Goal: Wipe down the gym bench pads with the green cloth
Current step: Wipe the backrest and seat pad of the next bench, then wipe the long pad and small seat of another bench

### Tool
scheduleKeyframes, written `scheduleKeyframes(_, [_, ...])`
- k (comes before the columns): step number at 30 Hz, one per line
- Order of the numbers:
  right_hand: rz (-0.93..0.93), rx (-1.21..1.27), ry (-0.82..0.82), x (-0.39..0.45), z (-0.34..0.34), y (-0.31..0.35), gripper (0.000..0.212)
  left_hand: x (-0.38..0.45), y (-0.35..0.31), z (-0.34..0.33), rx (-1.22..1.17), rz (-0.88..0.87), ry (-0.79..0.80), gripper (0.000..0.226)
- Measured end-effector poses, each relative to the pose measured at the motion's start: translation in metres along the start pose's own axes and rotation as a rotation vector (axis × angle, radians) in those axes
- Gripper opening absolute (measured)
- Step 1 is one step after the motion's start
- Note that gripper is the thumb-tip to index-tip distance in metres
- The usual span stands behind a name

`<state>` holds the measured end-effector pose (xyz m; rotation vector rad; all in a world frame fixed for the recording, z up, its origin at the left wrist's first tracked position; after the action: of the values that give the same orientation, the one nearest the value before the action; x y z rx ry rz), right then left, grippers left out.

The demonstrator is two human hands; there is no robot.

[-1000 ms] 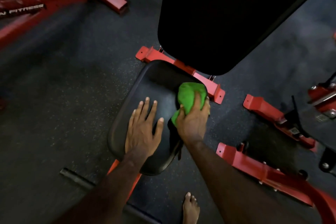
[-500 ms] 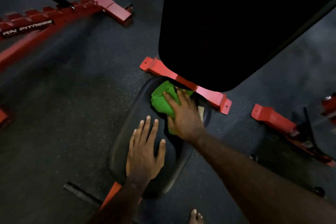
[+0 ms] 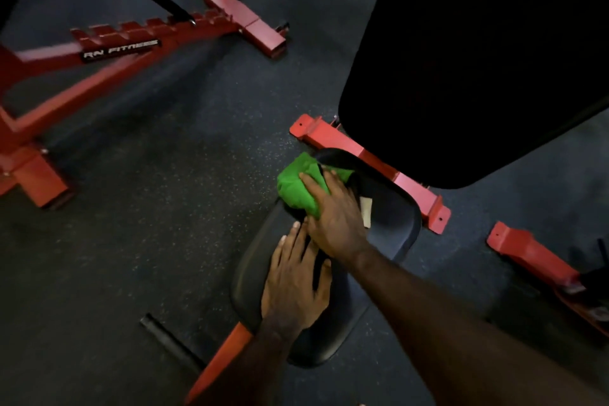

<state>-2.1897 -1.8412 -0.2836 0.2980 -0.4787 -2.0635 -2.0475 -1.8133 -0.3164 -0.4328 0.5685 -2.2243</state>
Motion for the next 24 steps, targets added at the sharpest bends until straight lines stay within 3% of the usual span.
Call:
scheduleKeyframes(6, [-0.051,0.172,0.174,-0.064,0.018,-0.006,0.069,-0.024,0.012,0.030,-0.248,0.170,-0.168,0.040])
scheduleKeyframes(10, [-0.256,0.463,0.188,-0.096,0.028,0.062,0.033,-0.043,0.034,0.087,-0.391,0.466,-0.191,0.047])
scheduleKeyframes(12, [-0.255,0.581,0.068,-0.092,0.046,0.119,0.040,-0.028,0.038,0.149,-0.464,0.569,-0.164,0.061])
scheduleKeyframes(15, [-0.275,0.696,-0.039,-0.079,0.090,0.205,0.060,-0.001,0.036,0.258,-0.576,0.694,-0.192,0.052])
scheduleKeyframes(19, [-0.202,0.707,-0.038,-0.082,0.177,0.329,0.057,0.011,0.027,0.398,-0.774,0.678,-0.356,0.041])
scheduleKeyframes(24, [-0.130,0.698,-0.046,-0.117,0.249,0.438,0.037,-0.009,0.025,0.530,-0.874,0.672,-0.397,0.011])
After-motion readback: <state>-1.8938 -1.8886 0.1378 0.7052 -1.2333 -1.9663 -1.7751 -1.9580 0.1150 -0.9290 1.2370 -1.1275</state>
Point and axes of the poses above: each hand's wrist, its own x-axis towards the middle knuckle, its own z-axis out of the back of the hand, y = z × x, the point moved 3 cm from there along x, towards the middle knuckle, and after that the axes turned 12 degrees about -y, right-handed, at the moved point
